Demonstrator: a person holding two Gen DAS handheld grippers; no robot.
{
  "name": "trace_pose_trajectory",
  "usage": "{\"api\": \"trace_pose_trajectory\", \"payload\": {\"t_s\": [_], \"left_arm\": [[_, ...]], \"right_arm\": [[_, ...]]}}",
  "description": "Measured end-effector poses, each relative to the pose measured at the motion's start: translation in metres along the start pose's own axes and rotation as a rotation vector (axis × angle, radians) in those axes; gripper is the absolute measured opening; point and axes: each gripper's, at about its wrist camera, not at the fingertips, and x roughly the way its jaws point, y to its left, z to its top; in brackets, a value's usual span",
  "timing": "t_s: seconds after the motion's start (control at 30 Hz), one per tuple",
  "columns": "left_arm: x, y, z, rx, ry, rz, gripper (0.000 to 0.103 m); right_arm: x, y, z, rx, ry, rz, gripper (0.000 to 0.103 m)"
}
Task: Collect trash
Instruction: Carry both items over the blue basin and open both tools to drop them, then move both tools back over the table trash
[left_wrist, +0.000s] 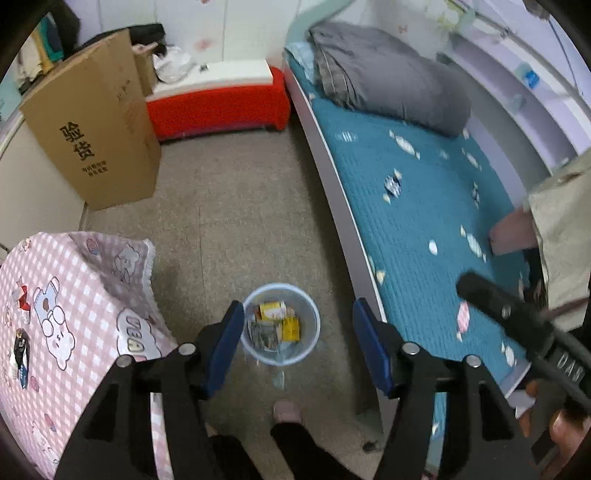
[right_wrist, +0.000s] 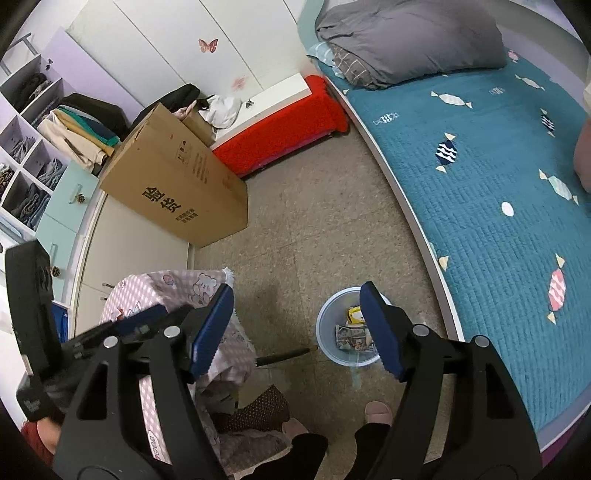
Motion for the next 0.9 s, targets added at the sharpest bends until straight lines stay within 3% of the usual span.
{"api": "trace_pose_trajectory", "payload": {"t_s": [0.23, 0.43, 0.63, 0.9], "left_arm": [[-0.007, 0.016, -0.009, -0.015, 0.009, 0.015, 0.065], [-0.022, 0.063, -0.030, -0.080, 0.005, 0.057, 0.067], [-0.051, 0.161, -0.056, -0.225, -0.027, 0.138, 0.068], [-0.085, 0.335, -0.114, -0.433, -0.044, 0.277, 0.068]], "right_arm": [[0.009, 0.013, -0.012, -0.012, 0.034, -0.002, 0.070], [0.032, 0.062, -0.028, -0.094, 0.082, 0.032, 0.070], [0.073, 0.144, -0.052, -0.204, 0.156, 0.090, 0.070], [0.136, 0.267, -0.103, -0.352, 0.255, 0.158, 0.070]]}}
